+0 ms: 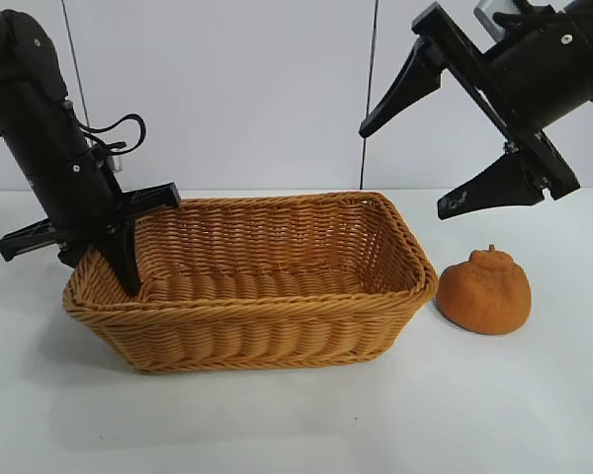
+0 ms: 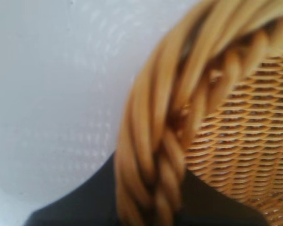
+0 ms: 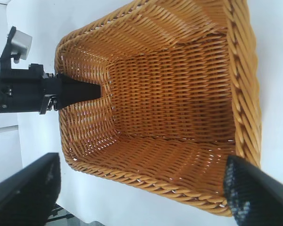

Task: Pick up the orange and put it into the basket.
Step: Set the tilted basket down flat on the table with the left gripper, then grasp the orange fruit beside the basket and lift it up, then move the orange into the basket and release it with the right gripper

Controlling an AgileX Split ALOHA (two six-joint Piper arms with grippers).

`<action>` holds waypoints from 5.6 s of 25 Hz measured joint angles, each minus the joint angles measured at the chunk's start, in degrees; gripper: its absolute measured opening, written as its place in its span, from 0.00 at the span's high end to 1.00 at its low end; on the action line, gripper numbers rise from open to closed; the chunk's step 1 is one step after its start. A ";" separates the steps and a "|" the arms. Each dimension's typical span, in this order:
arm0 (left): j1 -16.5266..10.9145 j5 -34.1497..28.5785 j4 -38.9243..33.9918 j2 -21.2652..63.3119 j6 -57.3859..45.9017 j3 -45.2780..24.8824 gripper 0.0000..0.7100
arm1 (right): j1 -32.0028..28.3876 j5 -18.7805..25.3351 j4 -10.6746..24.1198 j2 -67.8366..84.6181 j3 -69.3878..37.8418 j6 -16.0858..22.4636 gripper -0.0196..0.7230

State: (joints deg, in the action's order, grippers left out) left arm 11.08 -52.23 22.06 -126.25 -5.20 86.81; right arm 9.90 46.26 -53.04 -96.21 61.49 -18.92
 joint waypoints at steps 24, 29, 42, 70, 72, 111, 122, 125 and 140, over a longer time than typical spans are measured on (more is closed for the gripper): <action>-4.20 -14.14 -12.48 9.71 0.40 10.08 0.12 | 0.00 0.00 0.63 0.00 0.00 0.00 0.11; -7.22 -16.84 -18.49 9.71 0.40 10.21 0.12 | 0.00 0.00 1.00 0.00 0.00 0.00 0.11; -7.60 -17.15 -19.34 19.45 1.44 3.98 0.12 | 0.00 0.00 1.24 0.00 0.00 0.00 0.11; -7.60 -9.43 -20.74 97.82 2.51 -57.44 0.13 | 0.00 1.19 1.29 0.00 0.00 0.00 0.11; -7.60 -9.00 -20.74 101.84 2.51 -57.73 0.13 | 0.00 1.56 1.29 0.00 0.02 0.00 0.11; -7.60 -8.85 -20.96 126.49 2.51 -57.90 0.13 | -3.82 9.35 40.34 -26.58 23.43 22.29 0.11; -7.60 -8.85 -20.96 126.49 2.51 -57.90 0.13 | -3.82 7.28 39.88 -28.99 23.62 22.36 0.84; -7.60 -8.85 -20.96 126.49 2.51 -57.90 0.13 | -3.82 7.63 39.65 -27.50 23.62 22.31 0.90; -7.60 -8.85 -20.96 126.49 2.51 -57.90 0.13 | -3.82 10.39 39.44 -6.83 23.62 22.31 0.90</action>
State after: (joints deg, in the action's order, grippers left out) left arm 3.48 -61.08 1.10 0.23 -2.68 28.91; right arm 6.08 56.65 -13.60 -103.04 85.11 3.39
